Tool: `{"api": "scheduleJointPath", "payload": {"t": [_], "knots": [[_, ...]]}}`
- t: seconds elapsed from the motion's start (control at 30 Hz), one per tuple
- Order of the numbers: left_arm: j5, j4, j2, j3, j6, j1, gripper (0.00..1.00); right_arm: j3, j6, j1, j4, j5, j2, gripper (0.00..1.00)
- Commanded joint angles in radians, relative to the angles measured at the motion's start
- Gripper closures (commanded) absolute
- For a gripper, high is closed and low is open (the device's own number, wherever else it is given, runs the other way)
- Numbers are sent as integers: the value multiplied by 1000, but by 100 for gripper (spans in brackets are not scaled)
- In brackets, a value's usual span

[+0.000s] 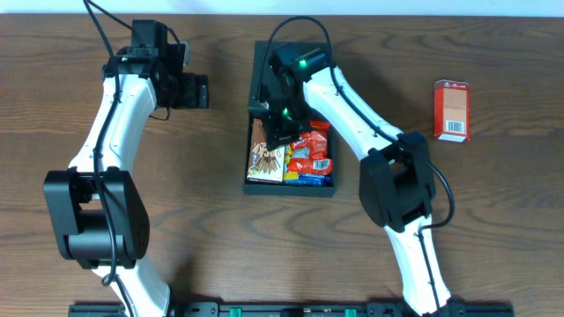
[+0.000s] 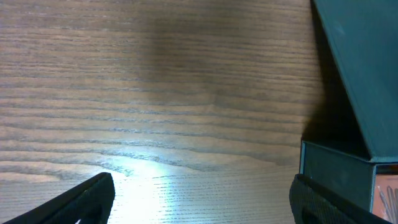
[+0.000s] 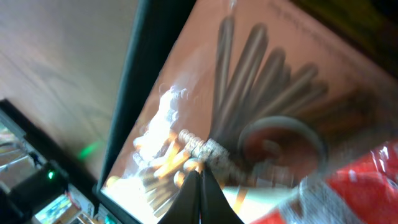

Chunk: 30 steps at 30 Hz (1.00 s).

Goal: Pack container
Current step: 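Release the stick box and press it down with the right gripper, then move the right gripper to the red-white carton and grasp it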

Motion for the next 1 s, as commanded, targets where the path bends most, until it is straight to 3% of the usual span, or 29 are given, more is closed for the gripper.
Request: {"api": "scheduleJointPath", "payload": {"t": [0.0,0.13,0.17,0.27,0.37,0.4,0.43,0.57,0.8,0.97], "knots": [[1,0,1,-3,18,3,9,154,-51,-39,-66,108,-49,98],[1,0,1,-3,18,3,9,305,-6,-150,-133,428,-107,98],[1,0,1,-3,18,3,9,317,29,-201,-137,504,-119,93],[1,0,1,-3,13,3,9,313,79,-333,-157,616,-118,71],[1,0,1,-3,14,3,9,283,80,-466,-169,672,-89,29],[1,0,1,-3,14,3,9,263,61,-526,-167,705,-71,5],[1,0,1,-3,14,3,9,251,48,-560,-166,726,-63,1],[1,3,1,-3,14,3,8,217,47,-653,-145,774,-28,1],[1,5,1,-3,10,3,8,82,50,-749,39,772,2,1],[1,12,1,-3,2,3,8,-26,-30,-750,172,644,3,1]]}}
